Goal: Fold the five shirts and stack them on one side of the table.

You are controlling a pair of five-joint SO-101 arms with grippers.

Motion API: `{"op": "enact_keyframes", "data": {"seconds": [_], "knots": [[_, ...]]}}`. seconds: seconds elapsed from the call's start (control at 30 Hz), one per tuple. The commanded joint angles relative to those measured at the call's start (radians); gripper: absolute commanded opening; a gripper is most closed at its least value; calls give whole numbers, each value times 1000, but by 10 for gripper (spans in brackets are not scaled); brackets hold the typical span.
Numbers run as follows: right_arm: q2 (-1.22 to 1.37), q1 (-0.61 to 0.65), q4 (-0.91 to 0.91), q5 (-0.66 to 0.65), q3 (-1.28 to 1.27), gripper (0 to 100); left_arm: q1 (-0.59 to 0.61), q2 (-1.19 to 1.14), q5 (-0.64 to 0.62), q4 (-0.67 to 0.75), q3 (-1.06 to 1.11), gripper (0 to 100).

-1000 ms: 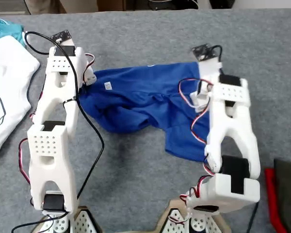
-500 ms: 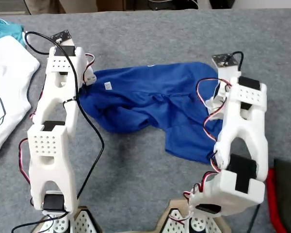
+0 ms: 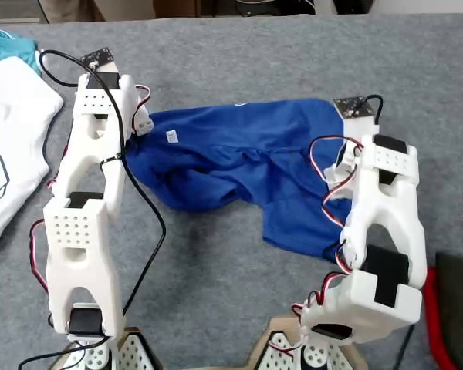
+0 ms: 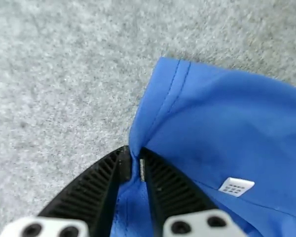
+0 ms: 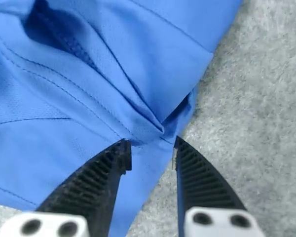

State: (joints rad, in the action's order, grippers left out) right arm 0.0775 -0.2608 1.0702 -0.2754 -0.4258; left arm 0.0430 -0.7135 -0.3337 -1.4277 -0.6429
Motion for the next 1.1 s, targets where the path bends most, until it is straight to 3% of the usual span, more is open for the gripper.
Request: {"op": "enact_keyframes", "data": {"seconds": [0.0, 0.3, 0.47, 0.73, 0.97, 1.07], "knots": [[13, -8, -37, 5, -5, 156, -9, 5, -6, -3, -43, 19], [219, -10, 40, -3, 145, 141, -9, 5, -6, -2, -43, 19], [205, -8, 51, -3, 157, 43, -9, 5, -6, -2, -43, 19], [84, -12, 55, 2, 133, 39, -9, 5, -6, 2, -44, 19], [56, -8, 49, -5, 110, 214, -9, 5, 14, -2, -43, 19], [58, -8, 38, -5, 110, 210, -8, 5, 21, -3, -43, 19]]}}
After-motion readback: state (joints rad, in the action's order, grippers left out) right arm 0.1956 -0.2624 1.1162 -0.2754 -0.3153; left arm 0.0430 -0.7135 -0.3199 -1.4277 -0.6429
